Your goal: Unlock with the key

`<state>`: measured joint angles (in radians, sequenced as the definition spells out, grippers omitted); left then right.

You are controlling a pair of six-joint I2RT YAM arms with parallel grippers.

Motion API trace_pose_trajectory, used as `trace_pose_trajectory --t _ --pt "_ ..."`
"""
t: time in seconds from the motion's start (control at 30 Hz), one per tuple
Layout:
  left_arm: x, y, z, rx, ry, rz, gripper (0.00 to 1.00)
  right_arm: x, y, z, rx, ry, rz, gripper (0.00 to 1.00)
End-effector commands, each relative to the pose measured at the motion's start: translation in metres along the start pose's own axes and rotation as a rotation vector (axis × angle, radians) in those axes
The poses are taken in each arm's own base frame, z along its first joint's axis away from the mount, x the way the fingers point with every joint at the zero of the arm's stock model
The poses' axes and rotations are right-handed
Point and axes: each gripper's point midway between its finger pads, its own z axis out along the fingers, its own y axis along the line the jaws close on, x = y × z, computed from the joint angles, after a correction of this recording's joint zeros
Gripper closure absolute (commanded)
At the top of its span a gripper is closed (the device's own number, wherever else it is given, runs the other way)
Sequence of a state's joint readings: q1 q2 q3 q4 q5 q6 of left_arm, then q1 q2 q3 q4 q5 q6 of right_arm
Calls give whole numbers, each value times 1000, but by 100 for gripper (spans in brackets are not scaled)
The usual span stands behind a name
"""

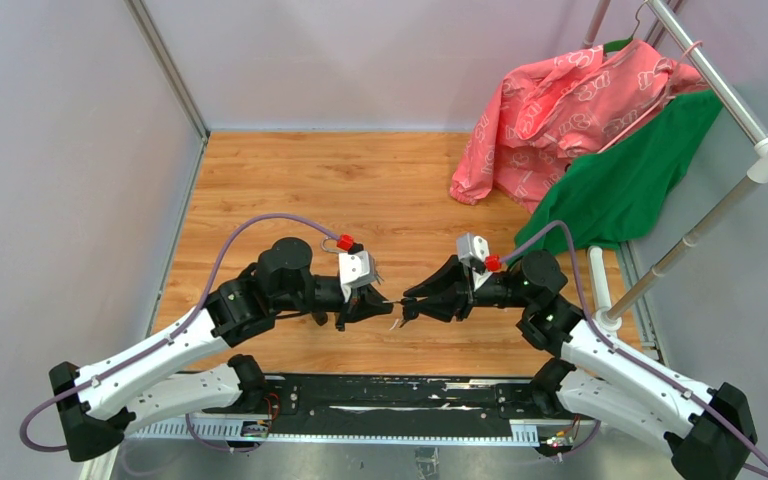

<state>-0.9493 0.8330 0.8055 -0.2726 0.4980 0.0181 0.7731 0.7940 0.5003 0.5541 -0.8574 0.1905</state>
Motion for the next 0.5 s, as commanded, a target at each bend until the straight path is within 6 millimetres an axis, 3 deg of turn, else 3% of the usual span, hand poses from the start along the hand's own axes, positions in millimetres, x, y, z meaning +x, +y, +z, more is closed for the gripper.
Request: trace_pose_trajectory --t 0.0,0.17,0.47 --pt "-7 -1 -3 6 -32 13 100 -14 7 2 -33 4 -69 71" --pt "-7 -2 -3 11 -30 15 100 -11 6 2 -35 17 -65 76" --pt "-5 -1 -2 13 -21 16 100 -3 2 1 -24 78 -78 76"
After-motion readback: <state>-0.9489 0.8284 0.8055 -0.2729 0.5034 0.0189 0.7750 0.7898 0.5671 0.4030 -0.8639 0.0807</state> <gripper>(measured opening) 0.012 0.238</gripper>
